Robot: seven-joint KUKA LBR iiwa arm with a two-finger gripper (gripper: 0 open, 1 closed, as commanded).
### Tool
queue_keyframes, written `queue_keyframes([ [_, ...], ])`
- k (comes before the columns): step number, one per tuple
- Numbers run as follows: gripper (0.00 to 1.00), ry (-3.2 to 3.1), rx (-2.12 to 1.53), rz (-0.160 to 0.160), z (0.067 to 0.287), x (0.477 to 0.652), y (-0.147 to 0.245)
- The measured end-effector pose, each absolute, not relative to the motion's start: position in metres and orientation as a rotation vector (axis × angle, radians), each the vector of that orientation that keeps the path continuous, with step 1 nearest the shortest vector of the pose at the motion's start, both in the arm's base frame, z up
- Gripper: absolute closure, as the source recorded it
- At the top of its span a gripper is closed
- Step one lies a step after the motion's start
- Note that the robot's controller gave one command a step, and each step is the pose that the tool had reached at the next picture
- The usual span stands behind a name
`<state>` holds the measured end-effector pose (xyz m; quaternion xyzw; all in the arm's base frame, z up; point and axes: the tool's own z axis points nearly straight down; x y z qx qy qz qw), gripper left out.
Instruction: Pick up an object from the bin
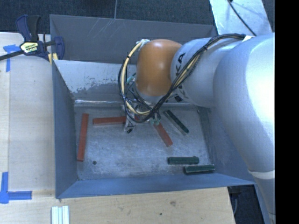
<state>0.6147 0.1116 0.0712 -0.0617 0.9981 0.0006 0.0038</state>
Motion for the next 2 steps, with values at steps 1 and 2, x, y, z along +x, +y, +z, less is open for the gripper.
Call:
queue_keyframes([
  [1,1.00,3.083,-0.539,0.002,0.2155,0.6163,0.1385],
  [2,1.00,3.091,-0.538,0.001,0.2110,0.6147,0.1376],
])
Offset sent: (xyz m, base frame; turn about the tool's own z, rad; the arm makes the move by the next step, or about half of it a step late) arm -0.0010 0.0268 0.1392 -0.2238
